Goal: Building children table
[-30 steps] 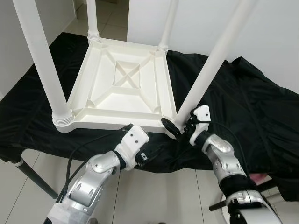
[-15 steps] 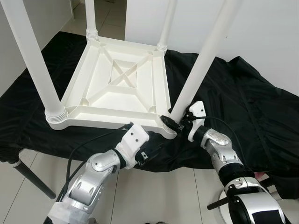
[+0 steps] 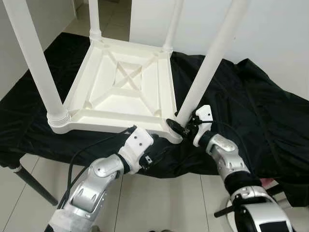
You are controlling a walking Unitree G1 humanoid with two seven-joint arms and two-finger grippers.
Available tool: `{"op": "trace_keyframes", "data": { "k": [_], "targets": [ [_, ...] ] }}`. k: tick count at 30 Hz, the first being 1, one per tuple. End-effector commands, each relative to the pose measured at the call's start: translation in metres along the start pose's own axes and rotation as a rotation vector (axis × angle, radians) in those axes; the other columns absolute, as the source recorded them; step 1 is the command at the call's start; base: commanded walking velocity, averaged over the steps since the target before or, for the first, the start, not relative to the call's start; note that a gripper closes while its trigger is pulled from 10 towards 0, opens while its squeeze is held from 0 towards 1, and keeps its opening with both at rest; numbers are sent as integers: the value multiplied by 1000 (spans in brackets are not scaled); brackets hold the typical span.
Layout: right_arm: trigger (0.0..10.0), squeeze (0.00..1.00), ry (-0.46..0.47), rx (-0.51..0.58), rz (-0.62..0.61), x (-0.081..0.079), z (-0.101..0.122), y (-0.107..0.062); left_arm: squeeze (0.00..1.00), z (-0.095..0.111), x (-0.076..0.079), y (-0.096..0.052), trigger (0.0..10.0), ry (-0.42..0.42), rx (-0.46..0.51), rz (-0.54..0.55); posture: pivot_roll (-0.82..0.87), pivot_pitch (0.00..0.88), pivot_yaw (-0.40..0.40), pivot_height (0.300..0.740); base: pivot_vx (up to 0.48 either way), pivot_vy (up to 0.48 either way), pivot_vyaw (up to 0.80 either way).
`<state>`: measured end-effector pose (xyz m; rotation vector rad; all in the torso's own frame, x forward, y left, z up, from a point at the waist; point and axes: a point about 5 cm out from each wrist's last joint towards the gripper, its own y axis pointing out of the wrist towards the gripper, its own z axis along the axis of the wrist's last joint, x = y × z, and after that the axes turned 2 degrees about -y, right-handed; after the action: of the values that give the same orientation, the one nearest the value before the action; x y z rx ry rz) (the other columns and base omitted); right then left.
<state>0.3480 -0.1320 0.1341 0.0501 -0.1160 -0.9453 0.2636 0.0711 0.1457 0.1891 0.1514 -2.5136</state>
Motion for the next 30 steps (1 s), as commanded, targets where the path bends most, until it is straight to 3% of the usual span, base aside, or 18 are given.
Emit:
{"op": "trace_keyframes", "data": {
  "k": [1, 8, 13, 15, 16, 18, 23, 30],
  "targets": [
    [10000, 0, 15, -13, -54, 0, -4, -4, 0, -3, 4, 2, 10000, -12, -14, 10, 101, 90, -144, 740, 0, 0, 0],
    [10000, 0, 86, -34, -305, -9, -13, -8, 0, -3, 4, 3, 10000, -13, -13, 1, 91, 89, -136, 740, 0, 0, 0],
    [10000, 0, 93, -38, -341, -12, -14, -8, 0, -3, 4, 3, 10000, -13, -13, -1, 91, 88, -135, 740, 0, 0, 0],
    [10000, 0, 109, -52, -530, -21, -15, -10, 0, -3, 4, 3, 10000, -13, -13, -7, 89, 91, -133, 740, 0, 0, 0],
    [10000, 0, 109, -52, -530, -21, -15, -10, 0, -3, 4, 3, 10000, -13, -13, -7, 89, 91, -133, 740, 0, 0, 0],
    [10000, 0, 129, -63, -717, -26, -14, -13, 0, -3, 5, 4, 10000, -13, -13, -10, 91, 93, -132, 740, 0, 0, 0],
    [10000, 0, 174, -72, -787, -35, -14, -10, 0, -3, 6, 4, 10000, -15, -13, -12, 93, 92, -134, 740, 0, 0, 0],
    [10000, 0, 186, -64, -734, -43, -10, -3, 0, -2, 6, 6, 10000, -14, -9, -10, 98, 89, -135, 740, 0, 0, 0]
  ]
}}
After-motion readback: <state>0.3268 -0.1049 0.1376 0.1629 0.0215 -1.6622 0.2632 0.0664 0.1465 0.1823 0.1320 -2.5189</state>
